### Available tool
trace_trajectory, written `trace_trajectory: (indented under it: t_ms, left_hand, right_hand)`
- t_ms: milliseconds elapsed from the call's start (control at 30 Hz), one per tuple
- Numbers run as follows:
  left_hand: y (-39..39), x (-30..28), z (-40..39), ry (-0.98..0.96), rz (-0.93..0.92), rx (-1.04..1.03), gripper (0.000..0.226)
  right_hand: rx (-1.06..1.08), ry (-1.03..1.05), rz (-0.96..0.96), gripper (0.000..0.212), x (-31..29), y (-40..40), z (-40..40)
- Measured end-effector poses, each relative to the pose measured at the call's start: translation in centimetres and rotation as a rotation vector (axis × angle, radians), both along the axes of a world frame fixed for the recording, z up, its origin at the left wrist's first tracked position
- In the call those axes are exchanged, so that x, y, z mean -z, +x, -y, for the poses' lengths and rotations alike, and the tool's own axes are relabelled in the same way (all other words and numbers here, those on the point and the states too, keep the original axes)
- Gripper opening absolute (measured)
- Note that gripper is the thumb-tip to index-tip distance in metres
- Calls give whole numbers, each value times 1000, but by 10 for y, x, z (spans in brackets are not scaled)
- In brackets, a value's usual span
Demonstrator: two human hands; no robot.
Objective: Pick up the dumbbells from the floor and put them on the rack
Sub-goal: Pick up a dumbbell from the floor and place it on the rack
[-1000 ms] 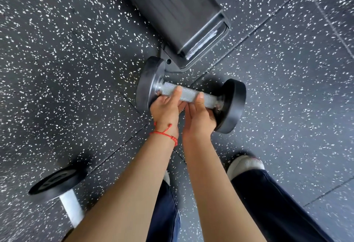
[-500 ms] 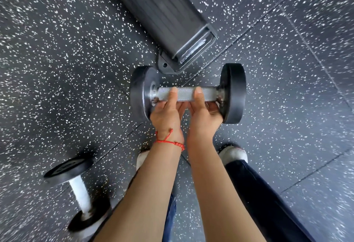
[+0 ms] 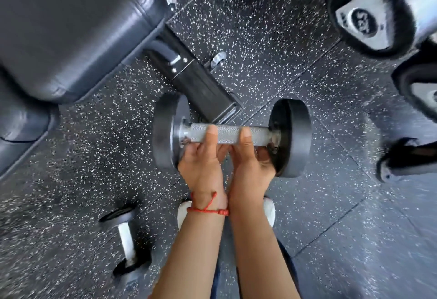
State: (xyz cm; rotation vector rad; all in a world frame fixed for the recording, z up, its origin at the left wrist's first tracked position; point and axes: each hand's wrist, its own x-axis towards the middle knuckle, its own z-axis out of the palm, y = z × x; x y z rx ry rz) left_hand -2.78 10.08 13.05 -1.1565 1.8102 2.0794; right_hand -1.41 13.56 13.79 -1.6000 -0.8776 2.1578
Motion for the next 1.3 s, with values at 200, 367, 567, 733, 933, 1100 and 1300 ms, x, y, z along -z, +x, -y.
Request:
trace_trajectory:
  t_ms: [200,367,567,733,933,1100,1300]
  left_hand:
    - [-8,-97,-32,132,-101,14,12]
    - [-13,-172,-57,233,-156,61,7]
    - [-6,-245,-73,328,-226,181,27]
    - [14,-279,-86,332,-245,317,6]
    - [62,-300,-113,360,-217,497,6]
    - [107,-299,-148,399,-180,601,7]
    - [178,-300,-198,417,-109,724,19]
  right_hand:
    - [65,-8,-99,47,-99,-7,-27]
    - [127,47,-168,42,-174,-11,-48]
    - [247,71,-215,35,-246,-3,-65]
    - [370,98,-248,19,-282,21,-78]
    - [539,117,-219,28,-300,71,-102]
    - [652,134,-214,21,-299,121,-131]
    - [800,143,-173,28,-300,193,-177]
